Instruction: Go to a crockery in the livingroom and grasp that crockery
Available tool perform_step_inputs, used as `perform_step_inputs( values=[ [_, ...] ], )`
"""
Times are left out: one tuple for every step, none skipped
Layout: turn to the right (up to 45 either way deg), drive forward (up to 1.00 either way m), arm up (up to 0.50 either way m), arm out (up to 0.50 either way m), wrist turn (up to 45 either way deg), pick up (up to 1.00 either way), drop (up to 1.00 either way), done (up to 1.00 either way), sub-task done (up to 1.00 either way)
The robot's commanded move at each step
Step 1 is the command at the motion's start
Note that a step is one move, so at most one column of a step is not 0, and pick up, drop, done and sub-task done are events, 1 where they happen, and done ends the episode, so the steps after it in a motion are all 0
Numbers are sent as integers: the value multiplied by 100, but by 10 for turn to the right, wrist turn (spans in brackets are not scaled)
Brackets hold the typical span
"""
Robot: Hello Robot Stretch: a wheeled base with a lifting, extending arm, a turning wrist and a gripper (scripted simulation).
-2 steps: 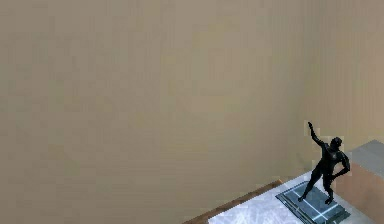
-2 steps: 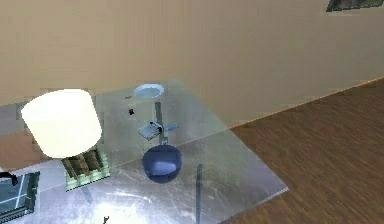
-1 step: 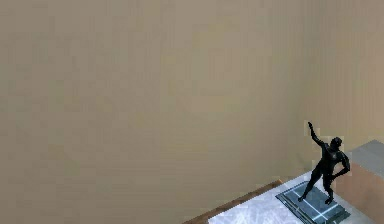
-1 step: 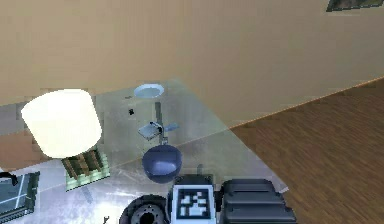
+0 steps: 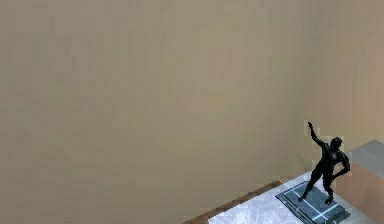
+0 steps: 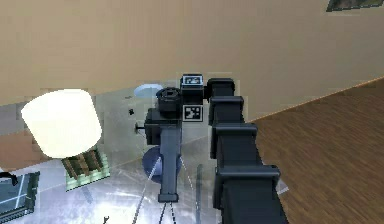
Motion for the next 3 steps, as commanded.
perform_step_inputs(
  values=[
    [0,0,0,0,450,0,0,0,0],
    [0,0,0,0,450,0,0,0,0],
    [0,0,0,0,450,0,0,0,0]
  ],
)
